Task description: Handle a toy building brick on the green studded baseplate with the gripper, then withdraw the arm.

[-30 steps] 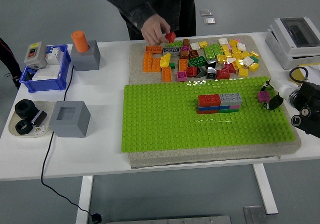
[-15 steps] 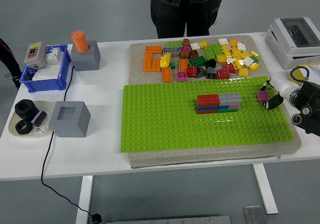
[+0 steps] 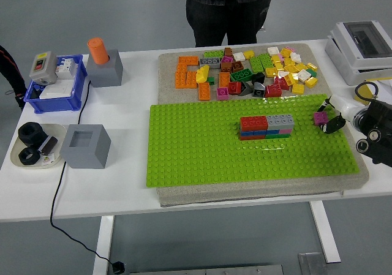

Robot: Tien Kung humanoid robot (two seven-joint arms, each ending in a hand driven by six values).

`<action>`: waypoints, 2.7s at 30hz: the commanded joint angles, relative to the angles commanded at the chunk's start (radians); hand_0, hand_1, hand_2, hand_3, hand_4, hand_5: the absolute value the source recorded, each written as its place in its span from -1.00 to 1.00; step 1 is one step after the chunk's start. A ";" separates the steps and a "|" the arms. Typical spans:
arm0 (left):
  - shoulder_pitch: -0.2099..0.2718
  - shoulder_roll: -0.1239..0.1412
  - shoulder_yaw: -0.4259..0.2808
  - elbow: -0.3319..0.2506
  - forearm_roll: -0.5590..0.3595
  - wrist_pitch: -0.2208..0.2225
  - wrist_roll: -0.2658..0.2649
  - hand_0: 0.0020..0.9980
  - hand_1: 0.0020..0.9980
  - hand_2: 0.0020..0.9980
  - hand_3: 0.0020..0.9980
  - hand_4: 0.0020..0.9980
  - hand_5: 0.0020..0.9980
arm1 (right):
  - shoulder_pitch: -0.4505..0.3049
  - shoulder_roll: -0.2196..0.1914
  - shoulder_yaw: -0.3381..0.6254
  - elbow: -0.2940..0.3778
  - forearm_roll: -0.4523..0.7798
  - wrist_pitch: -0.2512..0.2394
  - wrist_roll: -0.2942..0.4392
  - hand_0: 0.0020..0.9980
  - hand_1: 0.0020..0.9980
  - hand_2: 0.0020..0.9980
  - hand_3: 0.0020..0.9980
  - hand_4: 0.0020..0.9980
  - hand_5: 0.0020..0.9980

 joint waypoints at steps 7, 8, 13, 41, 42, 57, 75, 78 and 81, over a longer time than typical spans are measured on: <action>0.002 0.000 0.003 0.000 -0.005 0.002 -0.005 0.56 0.50 0.46 0.51 0.66 0.04 | 0.000 0.002 0.005 0.000 -0.007 0.002 0.000 0.86 0.85 0.87 0.15 0.20 -0.82; 0.002 -0.001 0.004 0.000 -0.006 0.002 -0.006 0.56 0.50 0.46 0.51 0.66 0.04 | 0.000 0.002 0.005 0.000 -0.007 0.001 0.001 0.86 0.85 0.87 0.15 0.20 -0.82; 0.000 0.000 0.006 0.001 -0.007 0.002 -0.010 0.56 0.50 0.46 0.51 0.66 0.03 | 0.002 -0.001 0.000 0.000 -0.002 -0.016 0.010 0.85 0.84 0.86 0.08 0.14 -0.85; 0.002 -0.007 0.003 0.005 -0.002 0.005 -0.024 0.58 0.57 0.56 0.51 0.67 0.03 | -0.071 -0.093 0.058 0.187 0.201 -0.370 0.199 0.86 1.00 0.99 0.09 0.03 -0.92; 0.002 -0.007 0.003 0.005 -0.002 0.005 -0.025 0.58 0.57 0.56 0.51 0.67 0.03 | -0.074 -0.093 0.075 0.195 0.194 -0.374 0.198 0.86 1.00 0.99 0.09 0.03 -0.92; 0.008 -0.004 -0.002 0.006 0.005 0.005 -0.026 0.60 0.60 0.57 0.51 0.68 0.06 | -0.060 -0.103 0.067 0.463 0.047 -0.378 0.138 0.89 1.00 0.99 0.10 0.01 -0.95; 0.006 -0.006 -0.006 0.006 0.010 0.005 -0.024 0.62 0.62 0.59 0.51 0.70 0.08 | 0.034 0.011 -0.108 0.455 0.140 -0.360 0.166 0.91 1.00 0.96 0.12 0.02 -0.95; 0.005 -0.006 -0.008 0.006 0.011 0.005 -0.023 0.62 0.62 0.59 0.51 0.71 0.09 | 0.042 0.022 -0.122 0.424 0.160 -0.356 0.170 0.92 1.00 0.96 0.13 0.02 -0.94; 0.005 -0.005 -0.008 0.005 0.011 0.006 -0.023 0.62 0.62 0.59 0.51 0.71 0.09 | 0.047 0.027 -0.127 0.410 0.174 -0.353 0.173 0.92 1.00 0.96 0.13 0.02 -0.94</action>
